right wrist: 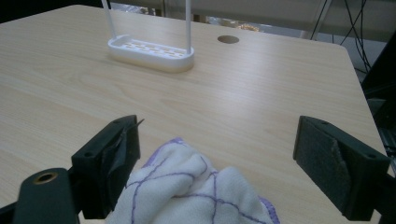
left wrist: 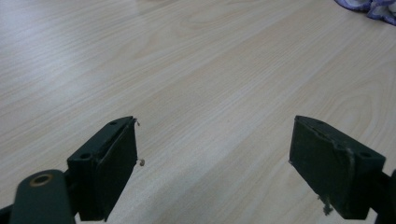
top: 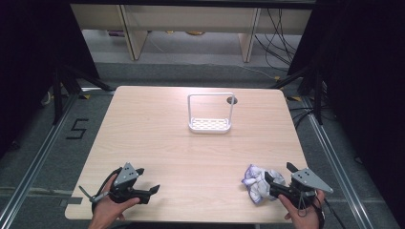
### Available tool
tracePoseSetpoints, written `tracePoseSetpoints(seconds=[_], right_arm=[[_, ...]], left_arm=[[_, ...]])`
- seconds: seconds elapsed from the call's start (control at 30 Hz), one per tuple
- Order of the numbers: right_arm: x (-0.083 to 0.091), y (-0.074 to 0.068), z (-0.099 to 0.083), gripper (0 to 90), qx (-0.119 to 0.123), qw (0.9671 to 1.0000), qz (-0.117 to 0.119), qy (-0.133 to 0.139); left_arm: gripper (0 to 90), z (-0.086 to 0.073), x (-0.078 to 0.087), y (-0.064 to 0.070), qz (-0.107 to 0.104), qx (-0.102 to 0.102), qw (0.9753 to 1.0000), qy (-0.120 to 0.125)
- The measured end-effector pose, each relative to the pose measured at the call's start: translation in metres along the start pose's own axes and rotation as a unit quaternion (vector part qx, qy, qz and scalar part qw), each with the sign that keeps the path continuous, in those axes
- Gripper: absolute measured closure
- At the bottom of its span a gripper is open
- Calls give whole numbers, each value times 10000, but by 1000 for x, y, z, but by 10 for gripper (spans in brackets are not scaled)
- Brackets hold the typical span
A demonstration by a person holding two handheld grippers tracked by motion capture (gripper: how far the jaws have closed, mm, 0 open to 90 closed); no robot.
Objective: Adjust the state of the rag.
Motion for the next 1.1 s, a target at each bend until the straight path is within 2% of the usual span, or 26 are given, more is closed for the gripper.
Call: tracePoseSetpoints(seconds=[0.33, 0.4, 0.43, 0.53, 0.57, 0.63, 0.67, 0.7, 0.8, 0.83, 0.87, 0.93, 0.97, 1.0, 1.03, 1.1], right_arm=[[-1, 2, 1, 163, 13, 10000, -18, 31], [0, 1, 0, 175, -95, 9999, -26, -26], [1, 3, 1, 190, 13, 10000, -20, -6], [4, 1, 4, 207, -161, 9999, 44, 9], [4, 1, 5, 221, -66, 9999, 105, 16], [8, -4, 8, 259, -217, 9997, 109, -67], [9, -3, 9, 272, -59, 9998, 165, -99], [9, -5, 11, 288, -32, 9998, 207, -15], [9, -13, 12, 324, 40, 9991, 410, -118], [9, -13, 12, 333, 187, 9988, 408, -183], [8, -15, 12, 340, 229, 9985, 442, -248], [7, -22, 9, 352, 126, 9976, 525, -439], [6, -22, 8, 352, 277, 9968, 530, -520], [6, -25, 6, 352, 220, 9965, 503, -631], [3, -25, 5, 356, 441, 9954, 531, -659], [-2, -27, 1, 360, 563, 9938, 513, -813]], left_arm=[[147, 0, 0, -1, 51, -49, 10000, 8], [147, 1, 0, -1, 66, -58, 10000, 14], [147, 1, 0, -1, 69, -51, 10000, 15], [147, 1, 1, -1, 86, -33, 10000, 23], [147, 1, 1, 0, 86, -39, 10000, 20], [147, 0, 2, -1, 74, -156, 9998, -58], [147, 1, 1, 0, 68, -74, 9999, 15], [147, 3, 0, 1, 53, -21, 10000, 73], [146, 1, 0, 2, 68, -84, 9999, 0], [147, 2, -1, 3, 69, -25, 10000, 40], [147, 2, -1, 3, 65, -24, 10000, 38], [146, 2, -1, 3, 56, -85, 9999, 27], [146, 2, -1, 3, 57, -89, 9999, 25], [146, 2, -1, 3, 50, -40, 10000, 72], [147, 2, -1, 3, 58, -68, 9999, 49], [147, 2, -1, 3, 55, -91, 9999, 29]])
Point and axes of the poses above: each handheld gripper's, and its own axes: x roughly backward along the jaws, z roughly out of its top, y roughly to its right, the point moved 9 cm from there along -x, roughly forward along the jaws, and after that the axes turned 1 degree about x, right-handed, at the moved point
